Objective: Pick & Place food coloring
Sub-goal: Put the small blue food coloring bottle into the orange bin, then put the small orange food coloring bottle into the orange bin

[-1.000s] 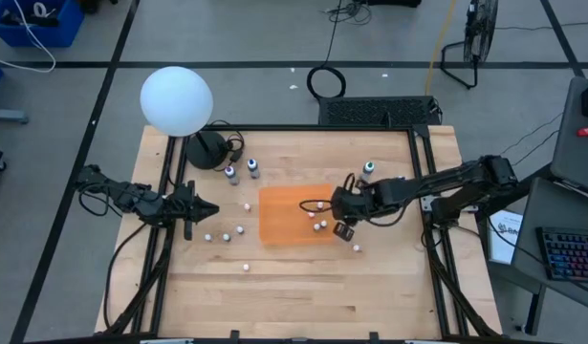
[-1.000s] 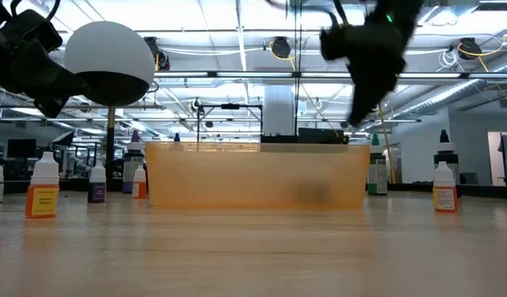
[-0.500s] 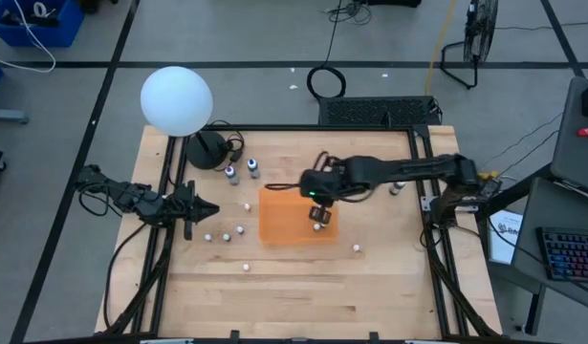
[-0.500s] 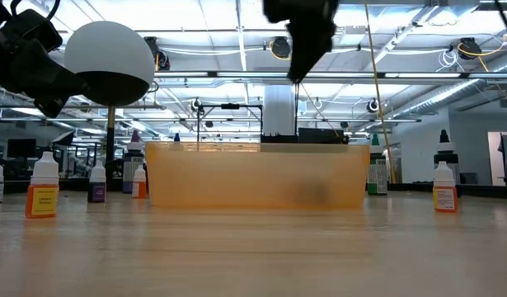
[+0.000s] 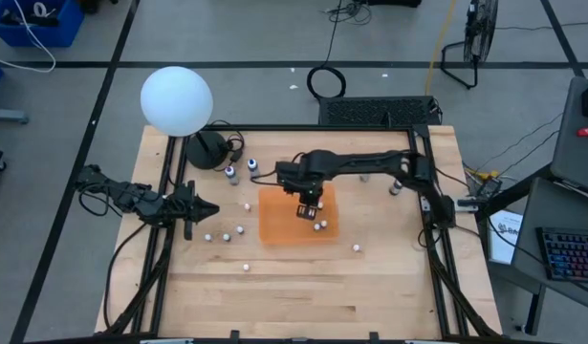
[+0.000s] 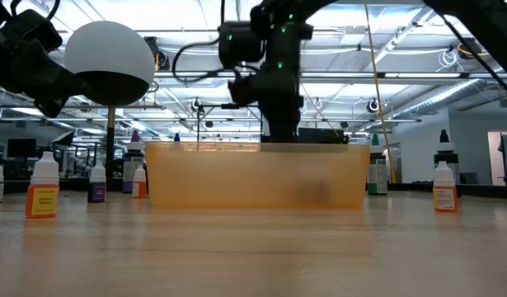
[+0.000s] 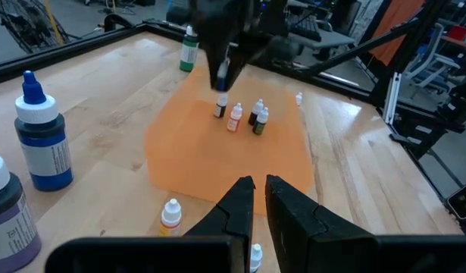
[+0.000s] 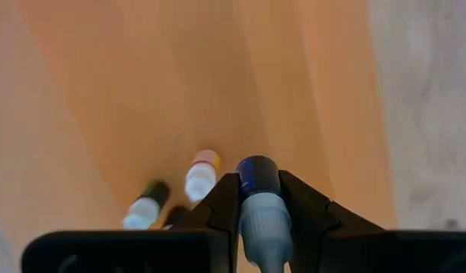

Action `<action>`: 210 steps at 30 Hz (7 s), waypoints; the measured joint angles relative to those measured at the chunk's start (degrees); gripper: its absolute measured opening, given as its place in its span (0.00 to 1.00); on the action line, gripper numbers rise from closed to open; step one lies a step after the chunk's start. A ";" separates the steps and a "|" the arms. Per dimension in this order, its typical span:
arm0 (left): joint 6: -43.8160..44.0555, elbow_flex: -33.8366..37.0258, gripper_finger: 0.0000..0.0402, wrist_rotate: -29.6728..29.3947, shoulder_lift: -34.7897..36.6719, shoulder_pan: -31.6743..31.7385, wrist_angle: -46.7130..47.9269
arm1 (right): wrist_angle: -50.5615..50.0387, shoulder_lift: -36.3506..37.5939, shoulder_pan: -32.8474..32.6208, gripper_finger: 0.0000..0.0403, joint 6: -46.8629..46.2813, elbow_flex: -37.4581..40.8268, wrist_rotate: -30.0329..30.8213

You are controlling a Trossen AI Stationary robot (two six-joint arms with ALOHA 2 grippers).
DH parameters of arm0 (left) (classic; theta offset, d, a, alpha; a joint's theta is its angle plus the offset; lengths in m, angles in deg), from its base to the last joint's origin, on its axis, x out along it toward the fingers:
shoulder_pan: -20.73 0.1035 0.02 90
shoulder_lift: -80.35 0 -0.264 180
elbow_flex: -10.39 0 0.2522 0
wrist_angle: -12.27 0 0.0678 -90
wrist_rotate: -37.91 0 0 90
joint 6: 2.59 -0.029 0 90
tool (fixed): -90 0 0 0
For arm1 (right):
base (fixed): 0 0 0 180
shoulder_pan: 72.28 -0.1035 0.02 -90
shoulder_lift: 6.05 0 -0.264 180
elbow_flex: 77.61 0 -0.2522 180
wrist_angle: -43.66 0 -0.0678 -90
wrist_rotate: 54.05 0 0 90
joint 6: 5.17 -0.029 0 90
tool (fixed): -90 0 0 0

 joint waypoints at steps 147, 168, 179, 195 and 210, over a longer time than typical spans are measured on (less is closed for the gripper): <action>0.00 0.00 0.10 0.02 0.02 0.00 0.35 | 55.00 27.06 -47.32 0.38 -50.16 52.61 10.33; 0.00 0.00 0.10 0.02 0.02 -0.02 0.37 | 74.81 26.12 -61.34 0.25 -74.49 52.61 13.65; 0.00 0.00 0.10 0.02 0.02 -0.01 0.35 | 71.28 19.86 -59.32 0.19 -73.42 52.63 9.55; 0.00 0.00 0.10 0.02 0.01 -0.02 0.35 | 66.39 17.20 -53.79 0.11 -55.03 52.54 13.58; 0.00 0.00 0.10 0.02 0.02 -0.01 0.37 | 68.89 17.09 -47.81 0.08 -38.97 52.67 13.97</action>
